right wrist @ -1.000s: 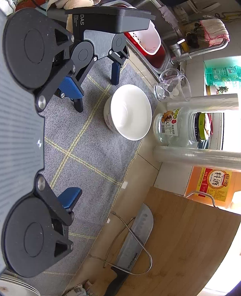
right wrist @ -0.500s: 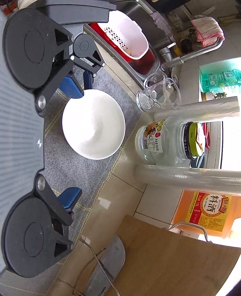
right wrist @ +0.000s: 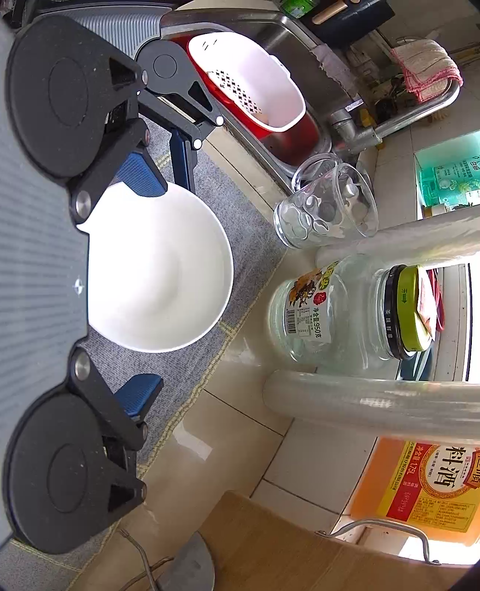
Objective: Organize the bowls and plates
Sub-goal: 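Grasp the white bowl rim with the right tool, then lift the held white bowl off the mat with the right tool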
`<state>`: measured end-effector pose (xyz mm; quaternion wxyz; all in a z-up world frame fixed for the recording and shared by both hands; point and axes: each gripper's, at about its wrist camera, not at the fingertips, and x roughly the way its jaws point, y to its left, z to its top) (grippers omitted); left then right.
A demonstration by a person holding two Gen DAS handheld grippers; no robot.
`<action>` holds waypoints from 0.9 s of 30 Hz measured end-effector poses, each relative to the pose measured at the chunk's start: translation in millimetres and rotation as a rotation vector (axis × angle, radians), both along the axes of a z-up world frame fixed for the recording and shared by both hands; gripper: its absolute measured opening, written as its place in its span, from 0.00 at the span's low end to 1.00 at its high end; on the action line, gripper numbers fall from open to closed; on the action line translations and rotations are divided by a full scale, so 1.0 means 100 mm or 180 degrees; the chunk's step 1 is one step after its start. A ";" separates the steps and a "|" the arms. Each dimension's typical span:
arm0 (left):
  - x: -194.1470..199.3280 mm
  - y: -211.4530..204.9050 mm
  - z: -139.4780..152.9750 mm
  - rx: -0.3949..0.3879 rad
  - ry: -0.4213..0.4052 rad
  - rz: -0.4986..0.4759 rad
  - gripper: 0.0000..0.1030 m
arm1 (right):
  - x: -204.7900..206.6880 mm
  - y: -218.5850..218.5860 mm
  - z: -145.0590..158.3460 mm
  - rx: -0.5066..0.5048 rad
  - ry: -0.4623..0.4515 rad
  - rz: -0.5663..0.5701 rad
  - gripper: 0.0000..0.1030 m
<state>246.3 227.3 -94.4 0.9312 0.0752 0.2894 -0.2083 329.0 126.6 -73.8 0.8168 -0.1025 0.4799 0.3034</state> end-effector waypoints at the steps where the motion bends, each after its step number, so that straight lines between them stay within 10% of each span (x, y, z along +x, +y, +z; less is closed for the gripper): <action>1: 0.00 0.00 0.01 -0.0006 -0.0026 -0.0017 0.96 | 0.02 0.01 -0.01 -0.0001 0.0010 0.0011 1.00; 27: 0.10 0.06 0.05 0.0000 0.0140 -0.0101 0.90 | 0.23 0.08 -0.12 0.0053 0.0269 0.0111 0.81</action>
